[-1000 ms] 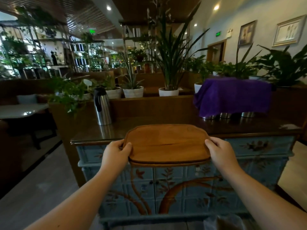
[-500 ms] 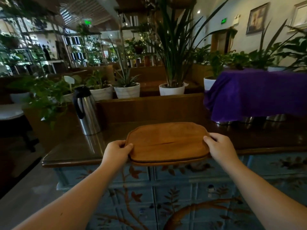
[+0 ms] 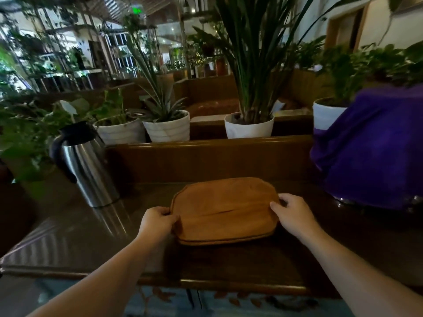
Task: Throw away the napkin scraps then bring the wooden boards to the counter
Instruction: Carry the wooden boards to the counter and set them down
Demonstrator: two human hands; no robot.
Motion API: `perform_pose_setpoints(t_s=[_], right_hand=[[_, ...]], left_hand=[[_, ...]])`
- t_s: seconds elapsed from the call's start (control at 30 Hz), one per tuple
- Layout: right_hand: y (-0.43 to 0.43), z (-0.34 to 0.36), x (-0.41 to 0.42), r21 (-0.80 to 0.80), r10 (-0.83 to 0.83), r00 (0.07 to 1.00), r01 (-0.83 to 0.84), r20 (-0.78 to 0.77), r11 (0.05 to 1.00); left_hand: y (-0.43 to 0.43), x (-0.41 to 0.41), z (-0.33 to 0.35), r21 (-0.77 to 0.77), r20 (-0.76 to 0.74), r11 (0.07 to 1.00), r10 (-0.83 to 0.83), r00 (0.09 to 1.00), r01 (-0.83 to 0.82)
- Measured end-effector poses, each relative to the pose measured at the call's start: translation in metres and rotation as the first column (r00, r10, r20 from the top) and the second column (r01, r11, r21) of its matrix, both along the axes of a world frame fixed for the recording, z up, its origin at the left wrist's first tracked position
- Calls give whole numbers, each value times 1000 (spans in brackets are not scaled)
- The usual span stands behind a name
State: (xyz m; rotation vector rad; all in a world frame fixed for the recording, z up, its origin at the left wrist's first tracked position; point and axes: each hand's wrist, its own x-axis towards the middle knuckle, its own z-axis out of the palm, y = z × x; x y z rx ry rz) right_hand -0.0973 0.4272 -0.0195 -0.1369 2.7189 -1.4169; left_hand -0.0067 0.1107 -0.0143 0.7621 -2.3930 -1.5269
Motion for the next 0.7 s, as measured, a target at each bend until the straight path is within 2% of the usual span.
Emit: perform_pose_setpoints(t_s=[0.27,0.5,0.7], right_hand=[[-24,-7,-43,103,40,999,-40,6,994],[-41,-13,-65,247,5,999,-14,35,969],[-49,-22,-71,280,-58,995,32,82,959]], left_hand=[[-20,-61,-15,-41,135,999,28,990,-22],[-34,-95,-19,-79,185,997,7,983,8],[-39,-105,-25,-61,209,997,-37,977,51]])
